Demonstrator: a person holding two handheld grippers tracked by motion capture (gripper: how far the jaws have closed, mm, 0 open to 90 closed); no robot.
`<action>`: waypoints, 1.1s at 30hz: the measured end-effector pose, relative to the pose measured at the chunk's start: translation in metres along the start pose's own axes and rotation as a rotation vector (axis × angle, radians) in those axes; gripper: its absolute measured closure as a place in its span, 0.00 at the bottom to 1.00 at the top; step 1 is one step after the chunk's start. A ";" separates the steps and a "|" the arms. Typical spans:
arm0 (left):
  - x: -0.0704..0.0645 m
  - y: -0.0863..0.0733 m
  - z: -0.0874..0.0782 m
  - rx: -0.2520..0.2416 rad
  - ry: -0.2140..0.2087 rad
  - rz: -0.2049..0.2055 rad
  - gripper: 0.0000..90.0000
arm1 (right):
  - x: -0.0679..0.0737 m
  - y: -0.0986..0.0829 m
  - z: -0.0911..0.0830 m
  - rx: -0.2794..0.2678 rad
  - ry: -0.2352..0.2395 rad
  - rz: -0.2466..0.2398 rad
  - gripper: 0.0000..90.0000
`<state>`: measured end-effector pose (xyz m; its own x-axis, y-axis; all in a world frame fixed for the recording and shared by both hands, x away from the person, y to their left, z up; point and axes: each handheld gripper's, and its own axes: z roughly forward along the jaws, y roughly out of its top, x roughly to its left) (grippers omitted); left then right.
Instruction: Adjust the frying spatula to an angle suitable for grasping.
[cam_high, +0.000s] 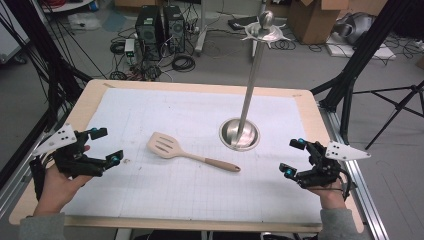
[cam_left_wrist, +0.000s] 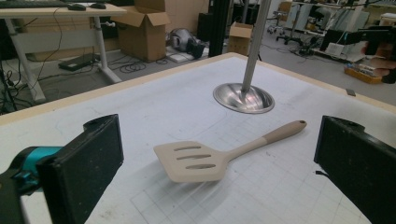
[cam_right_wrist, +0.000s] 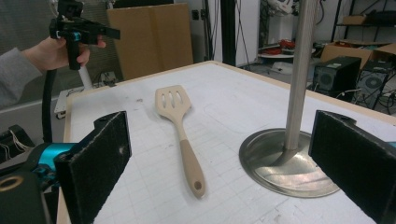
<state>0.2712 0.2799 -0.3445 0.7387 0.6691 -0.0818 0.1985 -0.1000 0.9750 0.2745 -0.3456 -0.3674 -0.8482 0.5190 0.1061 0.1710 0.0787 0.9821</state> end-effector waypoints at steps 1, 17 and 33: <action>0.000 0.000 0.000 -0.002 -0.001 -0.003 0.02 | 0.000 0.000 0.000 0.000 0.000 0.000 0.05; 0.000 0.000 0.000 0.002 -0.006 0.003 0.02 | 0.001 0.000 0.001 -0.006 -0.010 0.009 0.05; 0.000 -0.001 -0.002 -0.002 -0.006 -0.003 0.02 | 0.004 -0.001 0.017 0.019 0.002 0.015 0.07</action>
<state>0.2698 0.2812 -0.3454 0.7420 0.6649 -0.0857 0.1993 -0.0967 0.9751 0.2791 -0.3293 -0.3701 -0.8465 0.5183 0.1216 0.1936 0.0869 0.9772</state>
